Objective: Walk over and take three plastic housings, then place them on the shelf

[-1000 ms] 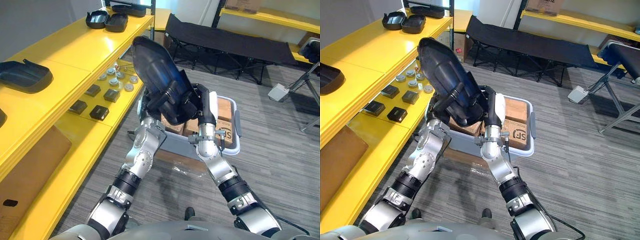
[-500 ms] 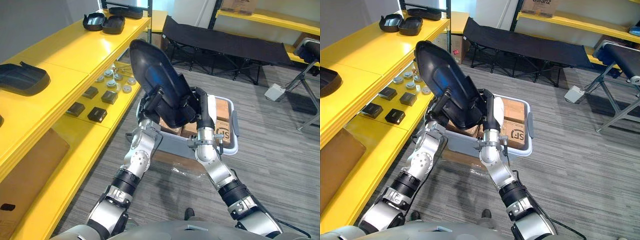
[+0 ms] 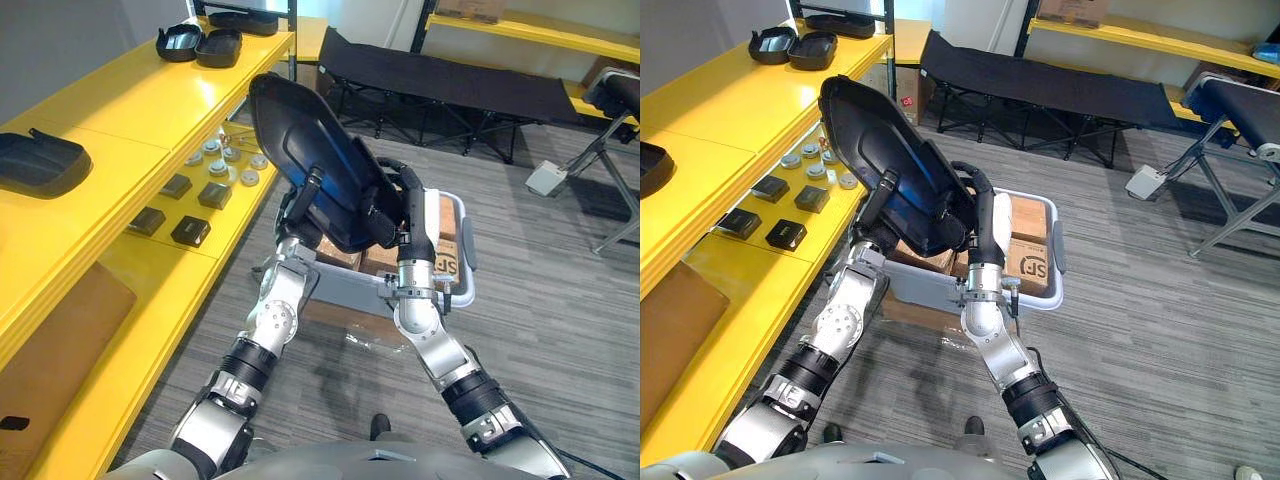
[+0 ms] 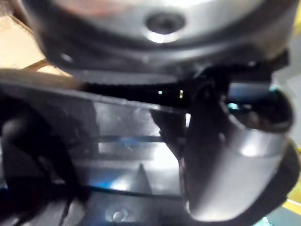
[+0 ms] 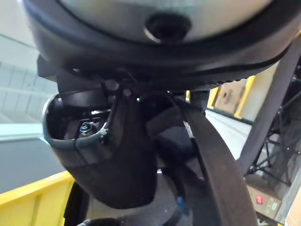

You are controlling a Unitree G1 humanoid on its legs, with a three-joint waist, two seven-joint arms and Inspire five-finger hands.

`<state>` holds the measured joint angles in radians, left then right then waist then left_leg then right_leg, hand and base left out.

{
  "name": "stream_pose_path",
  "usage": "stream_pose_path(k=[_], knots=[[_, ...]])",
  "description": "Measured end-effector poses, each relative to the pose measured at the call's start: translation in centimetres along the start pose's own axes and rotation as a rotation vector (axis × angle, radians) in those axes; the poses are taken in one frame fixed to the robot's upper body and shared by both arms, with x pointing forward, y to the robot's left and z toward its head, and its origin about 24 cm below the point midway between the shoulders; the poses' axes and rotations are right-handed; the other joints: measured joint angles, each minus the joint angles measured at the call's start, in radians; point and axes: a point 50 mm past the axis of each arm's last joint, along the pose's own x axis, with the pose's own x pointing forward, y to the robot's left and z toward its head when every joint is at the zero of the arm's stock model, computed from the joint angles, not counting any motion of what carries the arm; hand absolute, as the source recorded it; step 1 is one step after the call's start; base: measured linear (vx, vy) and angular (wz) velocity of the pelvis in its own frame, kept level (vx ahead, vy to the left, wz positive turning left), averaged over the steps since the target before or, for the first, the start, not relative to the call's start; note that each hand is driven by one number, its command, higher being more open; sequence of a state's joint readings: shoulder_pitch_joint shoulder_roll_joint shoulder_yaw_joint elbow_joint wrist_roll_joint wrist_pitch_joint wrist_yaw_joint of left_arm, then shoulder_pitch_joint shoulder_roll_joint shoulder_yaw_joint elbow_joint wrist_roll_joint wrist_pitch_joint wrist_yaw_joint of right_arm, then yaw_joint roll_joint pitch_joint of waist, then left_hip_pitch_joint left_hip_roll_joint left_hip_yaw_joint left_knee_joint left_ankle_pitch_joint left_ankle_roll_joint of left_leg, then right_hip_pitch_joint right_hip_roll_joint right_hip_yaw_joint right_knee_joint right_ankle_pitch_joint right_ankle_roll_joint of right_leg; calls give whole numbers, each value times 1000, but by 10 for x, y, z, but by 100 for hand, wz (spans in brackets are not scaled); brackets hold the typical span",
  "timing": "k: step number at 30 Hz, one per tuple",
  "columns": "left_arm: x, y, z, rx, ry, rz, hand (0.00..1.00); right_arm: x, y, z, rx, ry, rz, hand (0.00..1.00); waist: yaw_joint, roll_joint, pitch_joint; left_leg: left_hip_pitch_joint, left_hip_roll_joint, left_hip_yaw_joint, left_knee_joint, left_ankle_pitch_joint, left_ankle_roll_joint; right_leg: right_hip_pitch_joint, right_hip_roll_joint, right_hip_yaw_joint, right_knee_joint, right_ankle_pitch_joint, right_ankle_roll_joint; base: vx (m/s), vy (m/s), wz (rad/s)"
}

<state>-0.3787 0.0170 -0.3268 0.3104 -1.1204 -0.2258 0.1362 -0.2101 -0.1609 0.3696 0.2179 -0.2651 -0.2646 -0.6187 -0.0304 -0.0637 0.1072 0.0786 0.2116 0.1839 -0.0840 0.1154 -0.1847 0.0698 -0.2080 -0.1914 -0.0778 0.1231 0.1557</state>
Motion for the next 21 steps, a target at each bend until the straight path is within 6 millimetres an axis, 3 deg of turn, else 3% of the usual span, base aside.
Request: stream_pose_path(k=[6, 11, 15, 21], knots=[[-4, -14, 8, 70, -64, 0, 0, 0, 0, 2, 68, 26, -17, 100, -2, 3, -1, 0, -1, 4, 0, 0, 0, -3, 0, -2, 0, 0, 0, 0, 0, -1], [-18, -27, 19, 175, -182, 13, 0, -6, 2, 9, 128, 40, -6, 100, -3, 26, -15, 3, -1, 9, 0, -2, -1, -10, 0, -1, 0, -1, -1, 0, 0, -3], [-25, -45, 32, 479, -385, 47, 0, -15, 11, 1, 192, 157, 17, 100, -2, 42, -25, 5, -2, 12, 0, -2, -2, -8, 0, -2, 0, -3, -4, 0, 0, 0], [-36, -40, 43, 813, -612, 198, 0, -29, 16, -6, 264, 254, 27, 100, -5, 48, -28, 11, -2, 15, 0, -12, -11, -7, 0, -1, 0, -8, -11, 0, 0, -2]])
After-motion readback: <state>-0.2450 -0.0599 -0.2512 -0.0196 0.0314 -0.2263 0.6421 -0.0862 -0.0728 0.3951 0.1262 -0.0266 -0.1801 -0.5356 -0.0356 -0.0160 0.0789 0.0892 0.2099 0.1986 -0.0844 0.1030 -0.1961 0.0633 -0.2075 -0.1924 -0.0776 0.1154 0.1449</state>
